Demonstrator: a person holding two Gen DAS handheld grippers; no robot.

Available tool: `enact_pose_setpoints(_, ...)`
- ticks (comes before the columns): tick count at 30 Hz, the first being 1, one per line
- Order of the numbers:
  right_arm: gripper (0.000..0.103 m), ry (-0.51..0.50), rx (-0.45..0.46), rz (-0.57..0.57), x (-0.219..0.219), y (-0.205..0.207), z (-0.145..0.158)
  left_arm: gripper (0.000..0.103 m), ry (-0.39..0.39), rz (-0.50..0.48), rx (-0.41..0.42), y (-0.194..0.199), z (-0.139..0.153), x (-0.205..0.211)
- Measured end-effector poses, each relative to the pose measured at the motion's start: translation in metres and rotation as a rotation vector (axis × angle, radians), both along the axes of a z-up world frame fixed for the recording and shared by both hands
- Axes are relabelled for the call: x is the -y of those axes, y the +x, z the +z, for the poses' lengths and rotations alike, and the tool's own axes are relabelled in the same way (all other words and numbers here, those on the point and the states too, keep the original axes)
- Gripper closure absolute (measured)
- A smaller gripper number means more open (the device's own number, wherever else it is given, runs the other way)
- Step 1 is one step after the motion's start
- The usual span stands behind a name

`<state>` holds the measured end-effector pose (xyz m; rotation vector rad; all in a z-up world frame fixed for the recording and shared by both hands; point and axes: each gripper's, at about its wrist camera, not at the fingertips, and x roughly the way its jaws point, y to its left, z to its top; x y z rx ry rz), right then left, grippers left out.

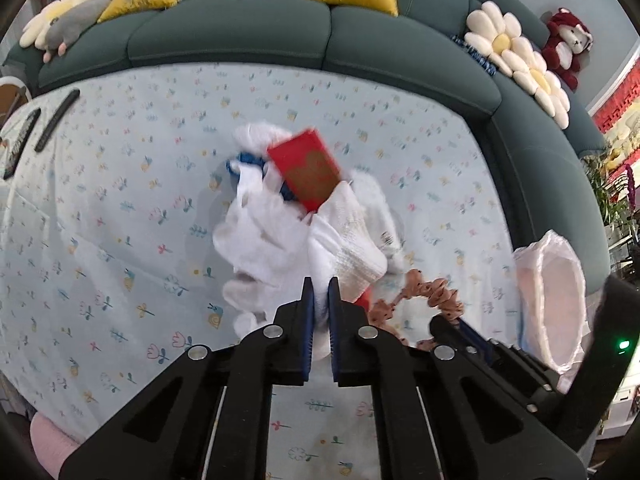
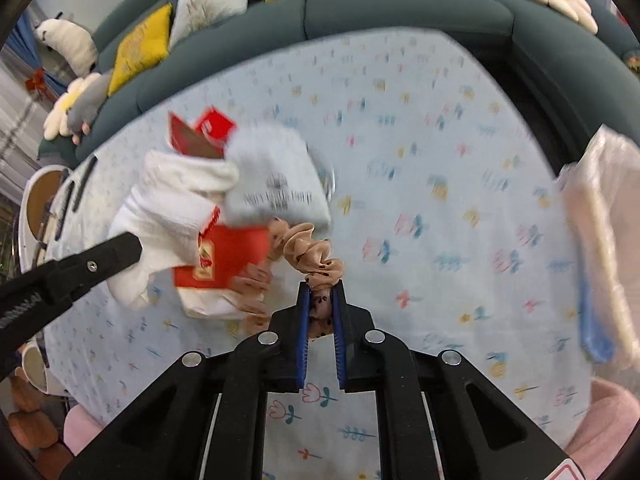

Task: Collect trash
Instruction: 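Grasp the white tissue with the left tool while the right tool grasps the brown scrunchie, then carry the tissue and scrunchie with both tools over the white bin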

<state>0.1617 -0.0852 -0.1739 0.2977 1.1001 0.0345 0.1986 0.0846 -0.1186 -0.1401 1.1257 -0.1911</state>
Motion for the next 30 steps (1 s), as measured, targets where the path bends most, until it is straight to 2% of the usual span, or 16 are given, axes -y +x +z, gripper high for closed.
enact_pose_setpoints(8,0.093,0.059,0.184,-0.065,0.035,-0.012,0.087,0.097,-0.028,-0.03,0.126,-0.013,0.069,0.021)
enact_pose_setpoints(17,0.093,0.079,0.359,-0.121,0.08,-0.036,0.175,0.097,-0.058,-0.127,0.274,-0.037,0.148,0.074)
enact_pose_setpoints(22,0.093,0.073,0.425,-0.163,0.111,-0.056,0.203,0.097,-0.066,-0.184,0.325,-0.052,0.173,0.108)
enact_pose_setpoints(30,0.093,0.056,0.47,-0.237,0.157,-0.091,0.219,0.097,-0.066,-0.276,0.369,-0.075,0.192,0.165)
